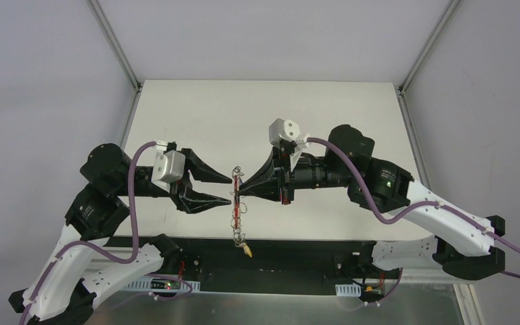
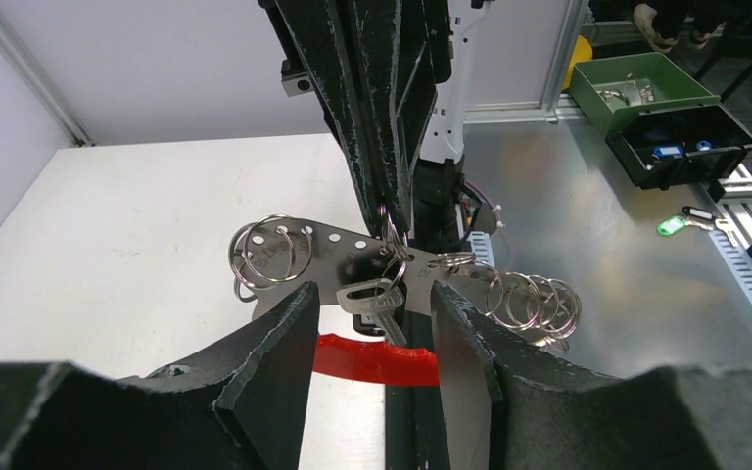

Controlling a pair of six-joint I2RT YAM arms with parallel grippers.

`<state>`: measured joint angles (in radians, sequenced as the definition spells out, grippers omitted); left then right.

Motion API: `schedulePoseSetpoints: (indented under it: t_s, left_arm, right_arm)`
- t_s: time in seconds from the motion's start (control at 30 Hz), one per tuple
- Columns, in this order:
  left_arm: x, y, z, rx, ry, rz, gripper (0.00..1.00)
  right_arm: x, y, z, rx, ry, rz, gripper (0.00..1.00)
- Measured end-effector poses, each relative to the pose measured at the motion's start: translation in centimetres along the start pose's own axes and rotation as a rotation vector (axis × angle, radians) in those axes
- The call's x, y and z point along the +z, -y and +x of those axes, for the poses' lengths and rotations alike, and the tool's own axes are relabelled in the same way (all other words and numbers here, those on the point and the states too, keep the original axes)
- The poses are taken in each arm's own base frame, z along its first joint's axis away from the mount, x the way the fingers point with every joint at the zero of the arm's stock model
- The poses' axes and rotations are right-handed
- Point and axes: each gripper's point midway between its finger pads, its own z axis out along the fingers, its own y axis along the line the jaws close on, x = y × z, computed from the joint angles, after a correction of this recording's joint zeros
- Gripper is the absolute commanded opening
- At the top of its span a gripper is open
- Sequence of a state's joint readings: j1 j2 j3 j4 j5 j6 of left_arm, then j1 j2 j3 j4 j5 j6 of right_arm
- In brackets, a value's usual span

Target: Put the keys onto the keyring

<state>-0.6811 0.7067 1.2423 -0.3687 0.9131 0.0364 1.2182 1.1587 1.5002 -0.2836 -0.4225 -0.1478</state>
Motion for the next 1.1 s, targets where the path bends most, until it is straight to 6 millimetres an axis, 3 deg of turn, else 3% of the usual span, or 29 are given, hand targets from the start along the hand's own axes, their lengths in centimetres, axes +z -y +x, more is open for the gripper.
schedulePoseSetpoints:
  t_s: [0.17, 0.37, 0.53, 0.9, 1.1]
  left_arm:
    - [0.3, -0.3, -0.3, 0.017, 0.025, -0.001, 0.42]
    - [0.4, -0.4, -0.6, 0.027, 0.046, 0.001, 0.13]
    - [0.5, -0.2, -0.9, 0.038, 0.056, 0.017, 0.00]
    - [0.5, 0.0, -1.2, 0.053, 0.067, 0.028, 0.01]
    - [0.6, 0.2, -1.3, 0.055, 0.075, 0.041, 0.28]
  right_arm:
    - [0.1, 0.0, 0.1, 0.012, 0.003, 0.000, 0.00]
    - [0.0, 0.1, 0.0, 0.017, 0.011, 0.010, 0.00]
    - [-0.2, 0.3, -0.3, 0.023, 0.036, 0.025, 0.00]
    - [-0.5, 0.9, -0.9, 0.030, 0.142, 0.075, 0.00]
    - [-0.5, 1.3, -1.9, 0.024, 0.188, 0.093, 0.00]
